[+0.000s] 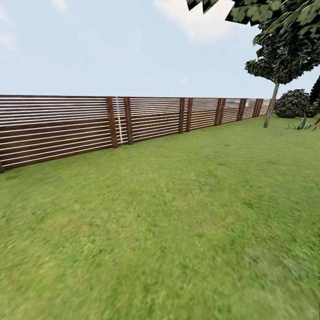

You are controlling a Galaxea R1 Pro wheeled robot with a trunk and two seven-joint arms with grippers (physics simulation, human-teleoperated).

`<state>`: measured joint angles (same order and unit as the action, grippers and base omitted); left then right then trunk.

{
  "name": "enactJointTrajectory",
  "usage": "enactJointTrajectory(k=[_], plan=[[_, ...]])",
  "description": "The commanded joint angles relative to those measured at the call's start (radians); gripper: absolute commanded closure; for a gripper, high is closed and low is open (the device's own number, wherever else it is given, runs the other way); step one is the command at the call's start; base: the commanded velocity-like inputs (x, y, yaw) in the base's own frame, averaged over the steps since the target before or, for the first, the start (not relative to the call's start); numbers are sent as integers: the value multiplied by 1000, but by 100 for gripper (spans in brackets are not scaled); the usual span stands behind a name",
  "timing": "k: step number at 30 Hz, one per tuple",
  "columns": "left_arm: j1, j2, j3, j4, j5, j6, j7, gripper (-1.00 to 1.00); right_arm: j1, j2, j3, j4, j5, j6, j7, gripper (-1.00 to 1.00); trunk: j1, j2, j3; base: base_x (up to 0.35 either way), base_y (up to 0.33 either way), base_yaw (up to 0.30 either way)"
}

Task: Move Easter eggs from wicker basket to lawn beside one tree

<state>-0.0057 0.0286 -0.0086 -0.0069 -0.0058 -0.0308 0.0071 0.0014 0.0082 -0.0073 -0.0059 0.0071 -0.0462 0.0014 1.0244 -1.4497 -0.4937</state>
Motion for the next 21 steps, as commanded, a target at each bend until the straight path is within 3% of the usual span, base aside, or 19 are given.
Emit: enactJointTrajectory(k=[1,21], plan=[[0,0,-1,1,-1,-6,1,-100,0,0,-1,0,0,-3,0,-100,1,0,-1,326,0,-124],[0,5,-4,1,-2,-10,0,-100,0,-4,0,-3,6,-2,0,-100,1,0,-1,331,0,-19]])
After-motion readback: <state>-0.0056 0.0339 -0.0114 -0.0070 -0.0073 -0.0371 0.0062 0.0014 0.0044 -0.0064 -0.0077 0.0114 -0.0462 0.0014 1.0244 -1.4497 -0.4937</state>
